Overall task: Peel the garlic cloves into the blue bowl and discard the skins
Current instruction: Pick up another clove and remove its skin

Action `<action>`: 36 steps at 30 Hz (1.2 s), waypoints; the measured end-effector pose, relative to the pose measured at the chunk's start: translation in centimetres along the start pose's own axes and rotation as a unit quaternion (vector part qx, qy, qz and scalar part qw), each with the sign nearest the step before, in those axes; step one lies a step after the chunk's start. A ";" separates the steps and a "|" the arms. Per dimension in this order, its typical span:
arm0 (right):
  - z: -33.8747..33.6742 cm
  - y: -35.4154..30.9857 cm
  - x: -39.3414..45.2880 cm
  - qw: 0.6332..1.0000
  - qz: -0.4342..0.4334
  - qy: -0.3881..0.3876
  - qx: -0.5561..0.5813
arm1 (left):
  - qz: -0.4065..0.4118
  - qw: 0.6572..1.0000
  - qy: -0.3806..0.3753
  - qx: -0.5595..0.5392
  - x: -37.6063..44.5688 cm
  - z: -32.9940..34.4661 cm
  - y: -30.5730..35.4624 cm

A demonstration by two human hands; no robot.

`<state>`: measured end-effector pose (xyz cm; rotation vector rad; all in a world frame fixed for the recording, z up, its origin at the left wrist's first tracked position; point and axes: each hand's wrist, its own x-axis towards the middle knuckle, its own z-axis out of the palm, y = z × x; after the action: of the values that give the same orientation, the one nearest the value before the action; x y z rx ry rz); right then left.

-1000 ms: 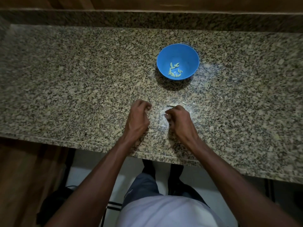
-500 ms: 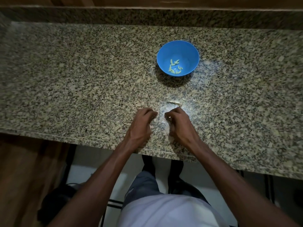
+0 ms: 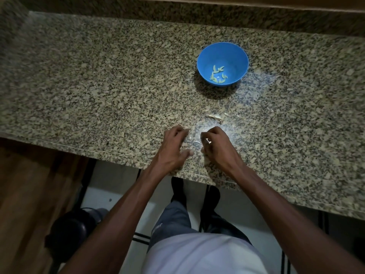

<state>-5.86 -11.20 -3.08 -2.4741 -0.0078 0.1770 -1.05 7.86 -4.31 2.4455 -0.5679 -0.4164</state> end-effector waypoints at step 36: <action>-0.4 0.5 1.9 0.934 0.220 0.073 0.273 | 0.106 0.969 0.025 0.222 0.4 2.4 1.4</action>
<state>-4.00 -11.75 -3.36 -1.8914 0.5842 0.1574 -2.10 5.53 -5.37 2.7630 -0.9779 -0.1478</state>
